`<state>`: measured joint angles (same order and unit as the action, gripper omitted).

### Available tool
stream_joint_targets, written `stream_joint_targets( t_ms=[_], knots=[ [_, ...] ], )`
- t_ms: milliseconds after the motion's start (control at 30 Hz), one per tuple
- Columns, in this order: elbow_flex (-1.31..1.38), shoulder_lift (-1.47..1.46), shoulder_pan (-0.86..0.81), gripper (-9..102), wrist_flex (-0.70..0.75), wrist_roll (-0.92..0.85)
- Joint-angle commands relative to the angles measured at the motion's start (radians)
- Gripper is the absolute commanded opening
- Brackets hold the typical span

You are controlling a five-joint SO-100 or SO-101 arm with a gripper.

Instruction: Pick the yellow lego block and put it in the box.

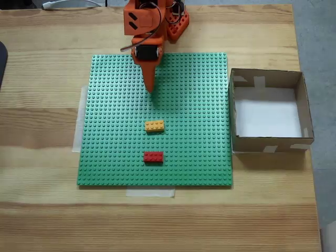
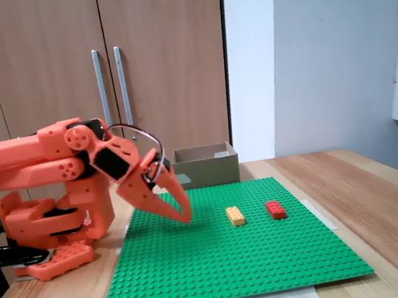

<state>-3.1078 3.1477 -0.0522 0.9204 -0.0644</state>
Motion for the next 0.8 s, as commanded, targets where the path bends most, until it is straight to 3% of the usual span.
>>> stream_joint_targets(
  t_ms=[0,333,767],
  knots=[
    [0.115,-0.098,0.002,-1,0.008,0.009],
    [0.531,-0.526,0.028,-1,0.143,0.017],
    [1.135,-1.06,0.061,-1,0.436,0.058]
  ],
)
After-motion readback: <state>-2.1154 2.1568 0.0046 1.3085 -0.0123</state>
